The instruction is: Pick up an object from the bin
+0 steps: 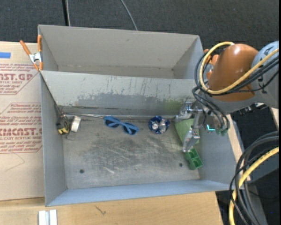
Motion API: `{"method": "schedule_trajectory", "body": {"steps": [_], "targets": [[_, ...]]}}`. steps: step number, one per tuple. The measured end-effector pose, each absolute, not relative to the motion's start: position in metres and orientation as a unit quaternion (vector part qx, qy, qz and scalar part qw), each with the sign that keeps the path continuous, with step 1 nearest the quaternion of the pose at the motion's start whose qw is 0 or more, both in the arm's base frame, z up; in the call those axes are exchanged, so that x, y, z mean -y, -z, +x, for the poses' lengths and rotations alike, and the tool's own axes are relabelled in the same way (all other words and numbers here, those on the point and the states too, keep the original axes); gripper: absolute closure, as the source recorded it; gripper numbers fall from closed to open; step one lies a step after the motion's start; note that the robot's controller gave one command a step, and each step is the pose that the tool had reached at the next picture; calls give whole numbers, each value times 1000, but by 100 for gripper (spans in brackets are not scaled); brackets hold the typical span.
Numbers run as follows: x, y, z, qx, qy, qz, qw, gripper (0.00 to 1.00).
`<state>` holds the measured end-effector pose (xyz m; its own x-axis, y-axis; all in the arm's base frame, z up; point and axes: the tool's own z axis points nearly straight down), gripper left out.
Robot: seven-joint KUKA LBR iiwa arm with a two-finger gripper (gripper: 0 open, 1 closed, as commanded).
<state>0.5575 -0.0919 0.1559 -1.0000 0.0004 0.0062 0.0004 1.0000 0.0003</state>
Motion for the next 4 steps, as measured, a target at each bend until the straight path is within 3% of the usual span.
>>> {"method": "schedule_trajectory", "body": {"steps": [1,2,3,4], "targets": [[29,-81,576,1000,-2,-24,-11,0],[5,-138,527,1000,1,-23,-2,0],[-47,-80,565,996,0,92,-2,0],[-74,-129,571,978,0,207,-3,0]]}}
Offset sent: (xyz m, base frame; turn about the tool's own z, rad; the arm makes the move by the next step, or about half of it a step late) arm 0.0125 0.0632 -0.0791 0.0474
